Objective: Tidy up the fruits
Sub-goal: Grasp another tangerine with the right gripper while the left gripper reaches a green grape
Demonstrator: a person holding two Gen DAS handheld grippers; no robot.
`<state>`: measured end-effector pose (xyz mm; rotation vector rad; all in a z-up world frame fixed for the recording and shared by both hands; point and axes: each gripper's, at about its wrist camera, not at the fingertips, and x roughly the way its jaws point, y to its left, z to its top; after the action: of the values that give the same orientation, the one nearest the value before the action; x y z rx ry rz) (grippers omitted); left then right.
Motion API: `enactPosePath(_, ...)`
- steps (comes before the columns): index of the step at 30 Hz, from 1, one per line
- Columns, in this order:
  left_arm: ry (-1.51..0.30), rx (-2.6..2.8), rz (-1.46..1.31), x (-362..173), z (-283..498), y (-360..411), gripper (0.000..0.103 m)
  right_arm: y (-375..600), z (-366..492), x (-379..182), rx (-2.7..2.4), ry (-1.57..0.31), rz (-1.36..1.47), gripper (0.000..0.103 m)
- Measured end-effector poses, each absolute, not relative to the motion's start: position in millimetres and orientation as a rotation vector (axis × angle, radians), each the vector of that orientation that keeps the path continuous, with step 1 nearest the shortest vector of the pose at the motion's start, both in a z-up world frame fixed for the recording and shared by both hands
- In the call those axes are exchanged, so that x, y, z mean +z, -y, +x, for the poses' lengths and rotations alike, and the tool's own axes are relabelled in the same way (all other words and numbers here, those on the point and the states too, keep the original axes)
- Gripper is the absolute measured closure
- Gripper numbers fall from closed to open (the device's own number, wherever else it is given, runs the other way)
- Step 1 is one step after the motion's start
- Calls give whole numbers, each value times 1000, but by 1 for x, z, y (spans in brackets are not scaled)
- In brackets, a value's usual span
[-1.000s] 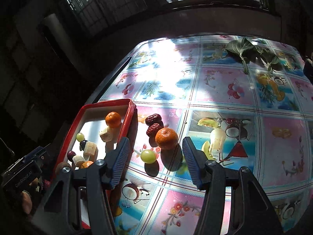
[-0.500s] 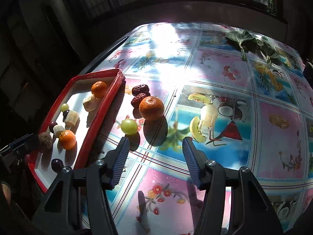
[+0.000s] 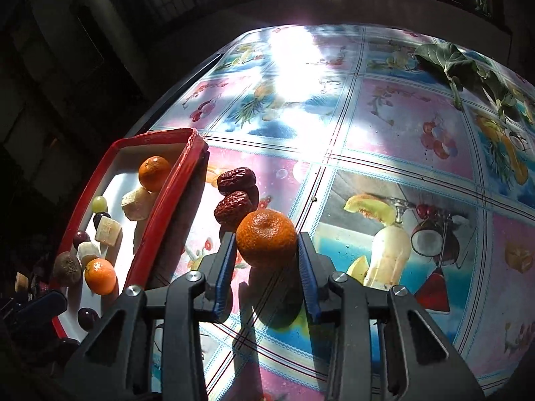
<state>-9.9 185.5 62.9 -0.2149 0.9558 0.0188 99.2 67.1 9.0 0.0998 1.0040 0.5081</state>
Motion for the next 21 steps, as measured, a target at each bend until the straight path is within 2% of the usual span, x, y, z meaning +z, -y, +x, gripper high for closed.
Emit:
enactPosePath(12, -1079, 53, -109, 16, 64, -136, 47, 47, 55, 40, 392, -909, 302, 64)
enactPosePath(14, -1101, 64, -106, 8, 70, -135, 55, 51, 50, 41, 402, -907, 321, 64)
enactPosePath(15, -1117, 63, -112, 4, 69, -135, 70, 53, 47, 41, 406, -905, 322, 64)
enactPosePath(16, -1107, 74, -103, 4, 69, -134, 76, 53, 44, 42, 408, -904, 323, 64)
enactPosePath(17, -1104, 75, -95, 5, 67, -132, 88, 53, 41, 41, 411, -902, 328, 64)
enactPosePath(19, -1109, 63, -96, 6, 64, -130, 97, 52, 37, 41, 408, -901, 331, 64)
enactPosePath(21, -1108, 52, -106, 9, 57, -129, 97, 53, 33, 41, 412, -902, 338, 64)
